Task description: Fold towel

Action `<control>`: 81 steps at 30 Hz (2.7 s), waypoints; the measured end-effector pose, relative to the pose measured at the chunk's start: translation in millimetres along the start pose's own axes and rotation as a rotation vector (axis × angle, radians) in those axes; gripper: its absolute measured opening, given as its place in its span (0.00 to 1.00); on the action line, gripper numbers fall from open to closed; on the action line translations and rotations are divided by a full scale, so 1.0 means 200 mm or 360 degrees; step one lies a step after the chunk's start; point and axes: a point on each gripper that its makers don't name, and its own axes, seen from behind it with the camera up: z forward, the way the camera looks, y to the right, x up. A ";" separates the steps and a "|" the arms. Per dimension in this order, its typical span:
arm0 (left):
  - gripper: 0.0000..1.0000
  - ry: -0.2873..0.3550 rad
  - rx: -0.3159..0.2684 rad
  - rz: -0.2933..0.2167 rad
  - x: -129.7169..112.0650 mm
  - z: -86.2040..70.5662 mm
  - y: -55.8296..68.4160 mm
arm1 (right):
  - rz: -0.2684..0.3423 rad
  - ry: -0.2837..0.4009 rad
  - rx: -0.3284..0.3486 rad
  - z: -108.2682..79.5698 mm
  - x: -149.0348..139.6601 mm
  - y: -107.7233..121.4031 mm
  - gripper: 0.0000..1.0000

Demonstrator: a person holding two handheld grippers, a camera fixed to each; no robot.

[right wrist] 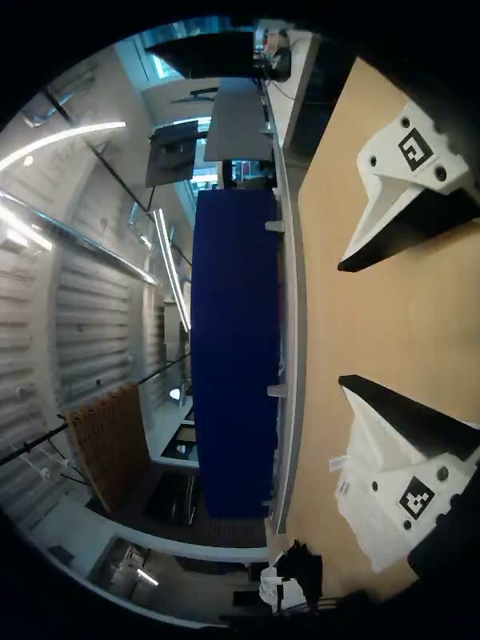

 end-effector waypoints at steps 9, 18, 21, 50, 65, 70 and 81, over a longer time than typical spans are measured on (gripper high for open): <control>0.93 -0.0019 0.0038 0.0012 -0.01 -0.01 -0.02 | -0.0001 -0.0022 -0.0034 -0.01 0.00 0.02 1.00; 0.93 -0.0027 0.0030 0.0032 0.21 -0.02 -0.01 | 0.0004 -0.0017 -0.0062 -0.03 0.21 0.04 1.00; 0.93 -0.0028 0.0022 0.0016 0.32 -0.02 0.00 | 0.0005 -0.0009 -0.0063 -0.03 0.32 0.04 1.00; 0.93 -0.0378 -0.0447 0.0219 0.63 -0.07 0.35 | -0.0245 -0.0422 0.0443 -0.11 0.57 -0.29 1.00; 0.93 -0.0578 -0.0655 0.0295 0.46 -0.16 0.50 | -0.0330 -0.0662 0.0667 -0.23 0.40 -0.42 1.00; 0.94 -0.0615 -0.0694 0.0319 0.38 -0.18 0.53 | -0.0358 -0.0700 0.0685 -0.25 0.33 -0.44 1.00; 0.94 -0.0716 -0.0769 0.0364 0.17 -0.24 0.59 | -0.0384 -0.0800 0.0718 -0.32 0.11 -0.46 1.00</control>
